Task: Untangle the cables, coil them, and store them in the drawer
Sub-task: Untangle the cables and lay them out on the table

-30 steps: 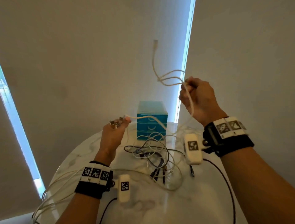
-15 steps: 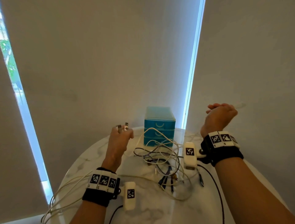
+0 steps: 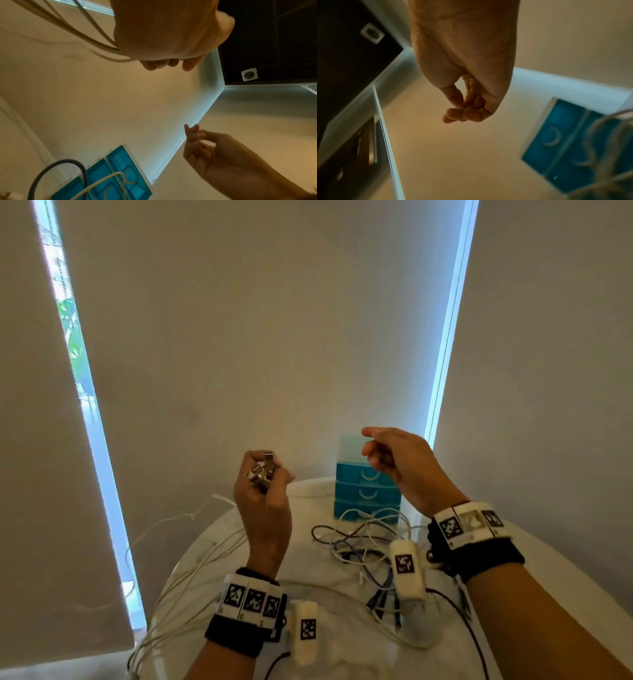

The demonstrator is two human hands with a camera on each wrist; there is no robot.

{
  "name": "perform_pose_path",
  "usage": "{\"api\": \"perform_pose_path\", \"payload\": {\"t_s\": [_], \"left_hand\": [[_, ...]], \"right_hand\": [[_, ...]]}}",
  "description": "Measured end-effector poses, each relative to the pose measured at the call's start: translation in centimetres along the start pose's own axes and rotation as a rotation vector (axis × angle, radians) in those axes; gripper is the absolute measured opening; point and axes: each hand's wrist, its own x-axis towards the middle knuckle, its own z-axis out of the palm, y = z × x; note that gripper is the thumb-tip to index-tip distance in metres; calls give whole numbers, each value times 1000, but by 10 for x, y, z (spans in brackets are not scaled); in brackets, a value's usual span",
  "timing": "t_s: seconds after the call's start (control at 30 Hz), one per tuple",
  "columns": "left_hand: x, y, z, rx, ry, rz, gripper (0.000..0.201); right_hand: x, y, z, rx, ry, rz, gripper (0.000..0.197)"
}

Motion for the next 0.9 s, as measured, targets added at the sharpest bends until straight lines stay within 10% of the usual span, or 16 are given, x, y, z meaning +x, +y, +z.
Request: {"api": "perform_pose_path", "payload": {"t_s": [0.27,0.5,0.77,0.87,0.9], "left_hand": [[-13,-18,20,439,-616,-429,35],[-33,-38,23,474,-1192,-342,53],[-38,-43,24,613,-1151,-241,47],[-34,-39,27,679,-947,-229,1],[-32,-40,26,685,-845,-235,16]], "right_hand": [[-65,67,-19,-57,-39,108,24],[-82,93,-7,-26,12,32,26],[-88,102,-9,-177,58,-122,15],[-86,93,-23,-10,108,-59,21],[-85,92,-31,25,134,-39,24]]}}
